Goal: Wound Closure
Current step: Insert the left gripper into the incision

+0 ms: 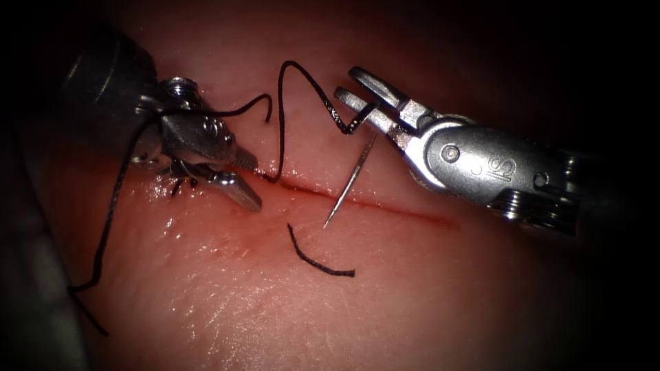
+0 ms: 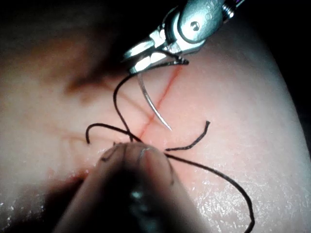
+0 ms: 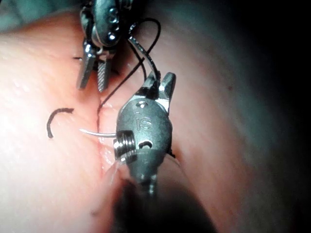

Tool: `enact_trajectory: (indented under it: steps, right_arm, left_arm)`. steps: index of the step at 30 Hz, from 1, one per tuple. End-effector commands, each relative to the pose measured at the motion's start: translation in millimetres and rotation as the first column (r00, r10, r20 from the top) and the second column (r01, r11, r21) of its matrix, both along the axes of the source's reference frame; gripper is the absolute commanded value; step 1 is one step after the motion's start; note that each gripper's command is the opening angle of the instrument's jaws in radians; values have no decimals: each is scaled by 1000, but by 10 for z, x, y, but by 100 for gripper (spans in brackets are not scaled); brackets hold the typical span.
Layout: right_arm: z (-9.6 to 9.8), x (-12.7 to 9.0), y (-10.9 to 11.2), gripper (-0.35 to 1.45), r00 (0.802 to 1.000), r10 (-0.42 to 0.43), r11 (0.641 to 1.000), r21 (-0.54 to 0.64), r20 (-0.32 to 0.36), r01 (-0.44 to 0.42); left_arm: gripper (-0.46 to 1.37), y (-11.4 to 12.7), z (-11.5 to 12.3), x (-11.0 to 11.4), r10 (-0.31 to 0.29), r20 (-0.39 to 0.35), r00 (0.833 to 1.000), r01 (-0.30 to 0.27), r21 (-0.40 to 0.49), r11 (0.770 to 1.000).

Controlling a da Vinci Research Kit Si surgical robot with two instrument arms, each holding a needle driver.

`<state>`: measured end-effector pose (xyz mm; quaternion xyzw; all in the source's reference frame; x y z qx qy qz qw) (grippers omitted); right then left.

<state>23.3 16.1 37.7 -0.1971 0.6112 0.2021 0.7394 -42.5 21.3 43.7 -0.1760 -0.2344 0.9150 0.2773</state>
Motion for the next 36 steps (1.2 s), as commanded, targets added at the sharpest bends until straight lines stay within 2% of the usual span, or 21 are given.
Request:
enact_trajectory:
  steps: [1,2,15,24,31,36]
  right_arm:
    - [0,0,0,-35,1000,7,1000,-1,0,-7]
    - [0,0,0,-35,1000,6,1000,-6,4,-6]
    - [0,0,0,-35,1000,7,1000,-7,2,-7]
    - [-4,-1,-2,-35,1000,8,1000,-8,-2,-8]
    - [-12,-2,-4,-35,1000,8,1000,-8,-8,-8]
    - [-18,-2,-7,-35,1000,9,1000,-9,-15,-9]
  left_arm:
    - [-31,-1,1,0,-4,6,1000,4,8,1000]
    - [-35,-2,1,1,-1,10,1000,1,6,1000]
    - [-35,-6,4,3,10,42,999,-10,2,1000]
    - [-35,-4,24,4,4,47,999,-5,2,1000]
    - [-35,7,44,10,-12,53,998,12,2,1000]
    - [-35,14,56,14,-20,30,999,21,-8,1000]
